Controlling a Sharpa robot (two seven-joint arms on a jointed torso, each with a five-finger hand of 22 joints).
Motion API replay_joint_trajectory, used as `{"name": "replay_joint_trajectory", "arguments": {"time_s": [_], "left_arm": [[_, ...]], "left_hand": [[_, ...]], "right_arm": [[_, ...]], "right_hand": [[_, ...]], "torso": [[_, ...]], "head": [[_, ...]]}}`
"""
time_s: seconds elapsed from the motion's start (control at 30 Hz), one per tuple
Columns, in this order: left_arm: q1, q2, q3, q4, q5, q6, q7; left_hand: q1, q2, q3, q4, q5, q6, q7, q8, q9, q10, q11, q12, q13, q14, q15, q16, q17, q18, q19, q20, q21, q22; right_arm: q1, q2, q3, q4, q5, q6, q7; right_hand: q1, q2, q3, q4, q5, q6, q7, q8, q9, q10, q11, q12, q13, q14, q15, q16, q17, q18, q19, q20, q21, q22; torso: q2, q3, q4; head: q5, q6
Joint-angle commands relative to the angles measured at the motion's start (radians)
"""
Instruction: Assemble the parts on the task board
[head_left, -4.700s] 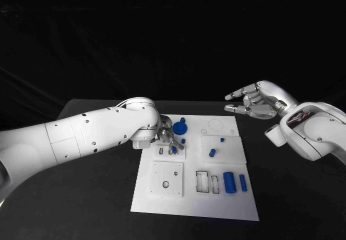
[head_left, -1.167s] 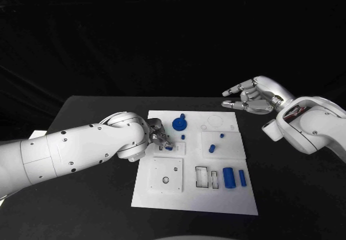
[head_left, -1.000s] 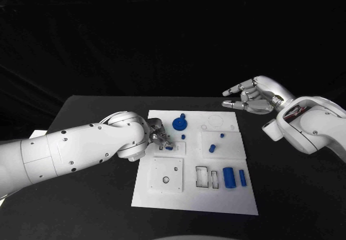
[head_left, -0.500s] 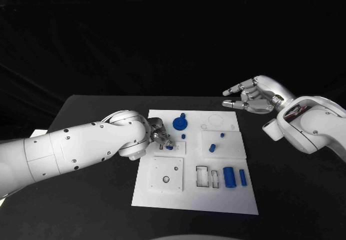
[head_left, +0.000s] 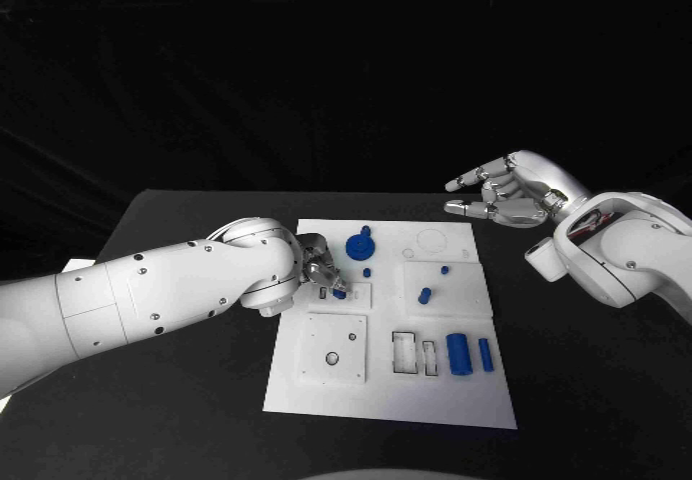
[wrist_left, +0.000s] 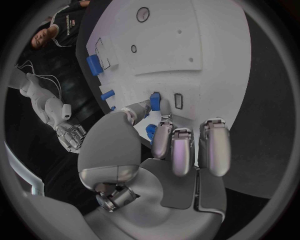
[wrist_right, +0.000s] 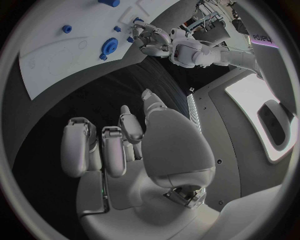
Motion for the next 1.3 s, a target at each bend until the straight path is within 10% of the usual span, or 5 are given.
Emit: {"name": "replay_joint_trajectory", "arguments": {"time_s": [0.03,0.8,1.3], "left_arm": [[-0.005,0.006,-0.004,-0.002,0.008,0.033,-0.003],[-0.005,0.01,-0.004,-0.006,0.006,0.041,-0.001],[-0.005,0.005,-0.001,-0.002,0.006,0.023,0.002]], "left_hand": [[-0.014,0.001,-0.008,0.001,0.001,0.024,-0.019,0.008,0.001,0.003,-0.002,0.007,0.02,0.105,-0.005,0.003,0.263,-0.02,0.054,-0.006,0.005,0.096],[-0.067,-0.01,-0.082,0.046,0.002,0.042,-0.029,0.028,0.013,0.018,-0.011,0.026,0.042,0.105,-0.013,0.003,0.263,-0.024,0.062,-0.014,0.017,0.119],[-0.064,0.031,-0.44,0.191,0.004,0.052,-0.032,0.043,0.02,0.026,-0.014,0.037,0.057,0.105,-0.016,0.003,0.263,-0.027,0.067,-0.018,0.025,0.137]], "right_arm": [[-0.001,0.001,0.0,0.002,-0.004,0.011,0.008],[-0.001,0.002,0.0,0.001,-0.003,0.011,0.009],[-0.001,0.002,0.0,0.0,-0.001,0.011,0.011]], "right_hand": [[0.006,0.002,-0.006,0.001,0.005,-0.002,-0.002,0.005,0.002,-0.007,0.003,-0.002,-0.001,0.082,0.002,-0.003,0.167,0.008,-0.006,-0.002,-0.004,-0.001],[0.005,0.002,-0.007,0.001,0.005,-0.002,-0.002,0.005,0.001,-0.008,0.003,-0.005,-0.003,0.082,0.002,-0.004,0.166,0.008,-0.007,-0.002,-0.005,-0.003],[0.0,0.002,-0.013,0.006,0.005,-0.003,-0.002,0.004,0.001,-0.011,0.003,-0.011,-0.007,0.081,0.002,-0.008,0.162,0.009,-0.009,-0.002,-0.008,-0.009]], "torso": [[0.0,-0.0001,0.0004],[0.001,-0.0003,0.0007],[0.001,-0.0017,0.0007]], "head": [[-0.001,0.0],[-0.002,-0.003],[-0.004,-0.002]]}}
